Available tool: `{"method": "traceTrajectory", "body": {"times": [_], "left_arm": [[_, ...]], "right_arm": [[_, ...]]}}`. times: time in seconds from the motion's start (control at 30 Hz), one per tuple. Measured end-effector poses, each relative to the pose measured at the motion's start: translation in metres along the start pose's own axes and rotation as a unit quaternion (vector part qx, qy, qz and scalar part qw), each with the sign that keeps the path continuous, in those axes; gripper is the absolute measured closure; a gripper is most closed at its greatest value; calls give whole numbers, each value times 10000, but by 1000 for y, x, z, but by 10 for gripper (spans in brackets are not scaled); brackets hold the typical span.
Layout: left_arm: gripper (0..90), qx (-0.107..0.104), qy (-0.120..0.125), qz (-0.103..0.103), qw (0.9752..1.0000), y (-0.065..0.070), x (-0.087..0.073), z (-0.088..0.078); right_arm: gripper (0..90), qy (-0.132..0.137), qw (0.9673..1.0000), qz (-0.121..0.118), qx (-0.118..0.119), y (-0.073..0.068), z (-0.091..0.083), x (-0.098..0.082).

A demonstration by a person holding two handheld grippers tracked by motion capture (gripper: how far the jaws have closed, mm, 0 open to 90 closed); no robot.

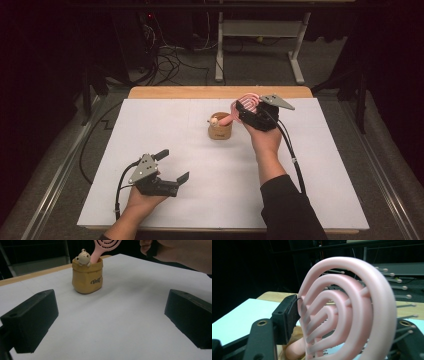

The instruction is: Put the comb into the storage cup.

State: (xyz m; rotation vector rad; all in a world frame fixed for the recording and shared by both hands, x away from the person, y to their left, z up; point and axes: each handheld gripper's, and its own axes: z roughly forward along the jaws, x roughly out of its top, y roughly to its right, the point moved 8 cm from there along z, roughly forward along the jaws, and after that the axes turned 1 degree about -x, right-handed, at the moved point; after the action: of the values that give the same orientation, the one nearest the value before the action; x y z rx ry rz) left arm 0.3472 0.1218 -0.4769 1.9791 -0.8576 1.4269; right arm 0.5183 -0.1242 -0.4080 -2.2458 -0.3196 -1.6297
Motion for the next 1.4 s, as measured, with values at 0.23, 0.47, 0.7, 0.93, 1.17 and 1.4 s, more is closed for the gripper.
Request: {"method": "traceTrajectory", "body": {"times": [0.23, 0.47, 0.7, 0.93, 1.17, 1.4], "left_arm": [[0, -4, 5, 5, 10000, 0, 0, 0], [0, -3, 5, 1, 10000, 0, 0, 0], [0, -1, 5, 12, 10000, 0, 0, 0], [0, -5, -7, 25, 10000, 0, 0, 0], [0, -5, -9, 29, 10000, 1, 0, 1], [0, -6, -13, 37, 10000, 1, 0, 1]], "right_arm": [[341, -26, 10000, 61, 15, 5, -1, -2], [308, -49, 10000, 28, 43, 5, 0, -3], [254, -78, 9999, 26, 127, 3, 1, -5], [179, -129, 9998, -50, 164, 2, 1, -6], [153, -136, 9998, -59, 160, 2, 0, -6], [85, -189, 9997, -34, 178, 3, 0, -7]]}}
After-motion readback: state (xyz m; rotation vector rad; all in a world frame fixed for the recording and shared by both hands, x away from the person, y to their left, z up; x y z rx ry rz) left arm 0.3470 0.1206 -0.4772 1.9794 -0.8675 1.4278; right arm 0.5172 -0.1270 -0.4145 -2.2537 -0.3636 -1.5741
